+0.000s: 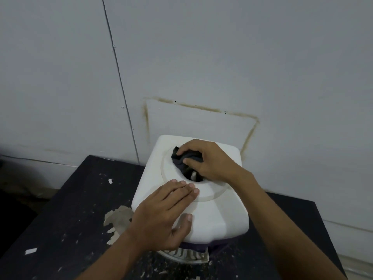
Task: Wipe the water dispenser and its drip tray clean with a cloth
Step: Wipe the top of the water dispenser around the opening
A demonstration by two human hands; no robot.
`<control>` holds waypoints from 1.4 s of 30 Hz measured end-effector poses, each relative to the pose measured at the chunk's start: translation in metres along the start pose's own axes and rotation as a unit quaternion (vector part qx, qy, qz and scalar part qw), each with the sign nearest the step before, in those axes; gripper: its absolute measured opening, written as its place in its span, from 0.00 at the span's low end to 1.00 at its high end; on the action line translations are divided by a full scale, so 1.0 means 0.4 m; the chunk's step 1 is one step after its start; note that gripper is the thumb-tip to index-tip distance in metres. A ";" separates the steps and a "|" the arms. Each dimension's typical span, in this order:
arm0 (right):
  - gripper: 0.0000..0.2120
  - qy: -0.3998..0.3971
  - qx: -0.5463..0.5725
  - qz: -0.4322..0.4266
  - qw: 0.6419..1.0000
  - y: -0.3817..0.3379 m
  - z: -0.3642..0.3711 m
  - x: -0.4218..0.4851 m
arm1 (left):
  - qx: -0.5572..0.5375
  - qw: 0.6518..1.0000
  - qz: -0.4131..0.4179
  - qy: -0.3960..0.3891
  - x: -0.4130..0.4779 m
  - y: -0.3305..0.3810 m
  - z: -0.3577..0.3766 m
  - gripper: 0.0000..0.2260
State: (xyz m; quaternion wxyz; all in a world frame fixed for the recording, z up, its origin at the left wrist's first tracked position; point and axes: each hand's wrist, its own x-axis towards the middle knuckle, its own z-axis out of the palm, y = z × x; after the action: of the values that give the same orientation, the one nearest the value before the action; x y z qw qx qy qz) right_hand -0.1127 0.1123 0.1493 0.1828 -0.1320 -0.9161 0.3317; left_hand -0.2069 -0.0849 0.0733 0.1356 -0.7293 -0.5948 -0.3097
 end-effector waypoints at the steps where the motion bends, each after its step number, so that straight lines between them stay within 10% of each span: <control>1: 0.12 0.027 0.021 -0.015 0.999 -0.011 0.014 0.003 | 0.000 1.000 0.001 0.001 -0.001 0.001 0.000 0.22; 13: 0.13 -0.099 -0.174 -0.068 0.977 -0.035 0.120 0.199 | -0.016 1.000 -0.007 -0.010 0.002 -0.003 0.002 0.22; 25: 0.17 -0.053 -0.102 0.145 0.983 0.152 -0.071 0.124 | -0.012 1.000 -0.008 0.012 0.000 -0.001 -0.001 0.21; 34: 0.15 -0.144 -0.128 -0.001 0.981 -0.007 0.091 0.257 | -0.005 1.000 -0.009 -0.007 0.002 -0.002 -0.001 0.22; 42: 0.16 -0.070 -0.086 0.112 0.988 0.114 -0.037 0.160 | -0.008 1.000 -0.006 0.010 0.001 -0.003 0.003 0.22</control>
State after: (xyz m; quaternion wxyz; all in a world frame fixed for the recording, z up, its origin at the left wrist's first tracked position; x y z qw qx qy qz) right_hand -0.1583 0.1777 0.1457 0.0683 -0.2253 -0.9313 0.2780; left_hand -0.2074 -0.0835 0.0724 0.1337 -0.7239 -0.5951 -0.3224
